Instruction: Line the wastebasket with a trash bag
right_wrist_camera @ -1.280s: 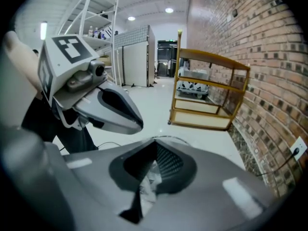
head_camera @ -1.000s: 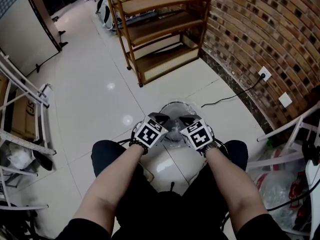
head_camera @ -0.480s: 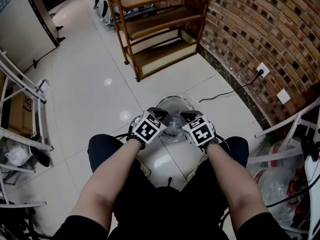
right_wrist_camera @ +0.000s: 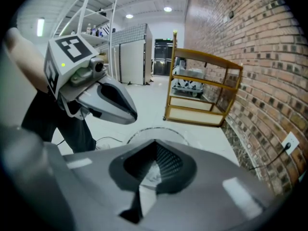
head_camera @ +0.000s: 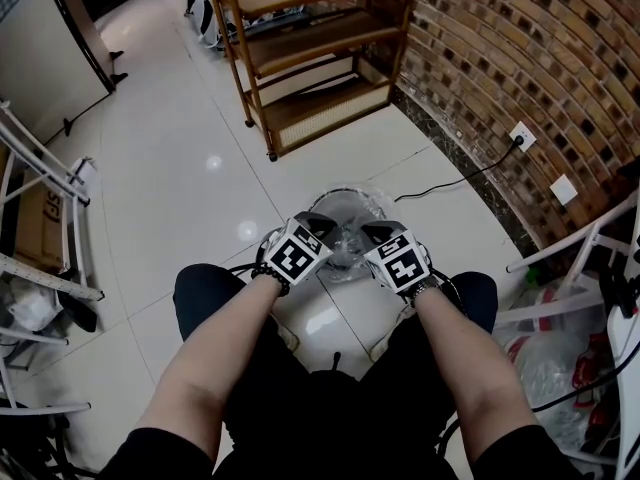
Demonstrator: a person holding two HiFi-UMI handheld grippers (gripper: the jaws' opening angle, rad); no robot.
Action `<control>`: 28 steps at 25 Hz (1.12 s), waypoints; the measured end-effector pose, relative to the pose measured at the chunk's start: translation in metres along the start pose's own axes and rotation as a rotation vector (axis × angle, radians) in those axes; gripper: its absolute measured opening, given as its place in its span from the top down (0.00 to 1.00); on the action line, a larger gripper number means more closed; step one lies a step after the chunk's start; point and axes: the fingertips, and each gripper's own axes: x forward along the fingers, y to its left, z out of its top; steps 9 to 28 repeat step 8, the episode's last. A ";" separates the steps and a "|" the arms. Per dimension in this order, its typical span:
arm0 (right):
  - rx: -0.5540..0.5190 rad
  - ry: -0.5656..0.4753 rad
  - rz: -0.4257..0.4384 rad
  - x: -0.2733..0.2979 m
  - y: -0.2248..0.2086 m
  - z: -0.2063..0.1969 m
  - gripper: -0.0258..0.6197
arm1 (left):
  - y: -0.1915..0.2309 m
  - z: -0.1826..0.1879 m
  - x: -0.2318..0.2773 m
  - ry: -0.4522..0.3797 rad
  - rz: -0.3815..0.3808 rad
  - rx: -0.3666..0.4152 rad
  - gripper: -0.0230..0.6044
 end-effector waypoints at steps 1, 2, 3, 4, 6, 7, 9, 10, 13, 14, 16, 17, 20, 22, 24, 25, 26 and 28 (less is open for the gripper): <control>0.000 -0.001 -0.001 -0.001 0.000 0.000 0.96 | 0.000 0.000 0.000 -0.001 -0.001 0.001 0.96; 0.000 -0.001 -0.002 -0.001 0.000 0.000 0.96 | -0.001 0.001 0.000 -0.001 -0.001 0.002 0.96; 0.000 -0.002 -0.003 -0.002 -0.001 -0.001 0.96 | -0.001 0.001 0.000 0.000 -0.002 0.003 0.96; 0.000 -0.002 -0.004 -0.002 -0.001 -0.001 0.96 | -0.002 0.001 0.001 0.000 -0.002 0.004 0.96; -0.001 -0.003 -0.004 -0.003 -0.002 -0.001 0.96 | -0.002 0.000 0.003 0.002 -0.002 0.005 0.96; -0.001 -0.003 -0.003 -0.003 -0.002 -0.001 0.96 | -0.002 -0.001 0.004 0.003 -0.001 0.005 0.96; -0.001 -0.003 -0.002 -0.003 -0.003 -0.001 0.96 | -0.002 -0.001 0.005 0.003 -0.001 0.005 0.96; -0.001 -0.003 -0.002 -0.003 -0.003 -0.001 0.96 | -0.002 -0.001 0.005 0.003 -0.001 0.005 0.96; -0.001 -0.003 -0.002 -0.003 -0.003 -0.001 0.96 | -0.002 -0.001 0.005 0.003 -0.001 0.005 0.96; -0.001 -0.003 -0.002 -0.003 -0.003 -0.001 0.96 | -0.002 -0.001 0.005 0.003 -0.001 0.005 0.96; -0.001 -0.003 -0.002 -0.003 -0.003 -0.001 0.96 | -0.002 -0.001 0.005 0.003 -0.001 0.005 0.96; -0.001 -0.003 -0.002 -0.003 -0.003 -0.001 0.96 | -0.002 -0.001 0.005 0.003 -0.001 0.005 0.96; -0.001 -0.003 -0.002 -0.003 -0.003 -0.001 0.96 | -0.002 -0.001 0.005 0.003 -0.001 0.005 0.96; -0.001 -0.003 -0.002 -0.003 -0.003 -0.001 0.96 | -0.002 -0.001 0.005 0.003 -0.001 0.005 0.96; -0.001 -0.003 -0.002 -0.003 -0.003 -0.001 0.96 | -0.002 -0.001 0.005 0.003 -0.001 0.005 0.96; -0.001 -0.003 -0.002 -0.003 -0.003 -0.001 0.96 | -0.002 -0.001 0.005 0.003 -0.001 0.005 0.96; -0.001 -0.003 -0.002 -0.003 -0.003 -0.001 0.96 | -0.002 -0.001 0.005 0.003 -0.001 0.005 0.96; -0.001 -0.003 -0.002 -0.003 -0.003 -0.001 0.96 | -0.002 -0.001 0.005 0.003 -0.001 0.005 0.96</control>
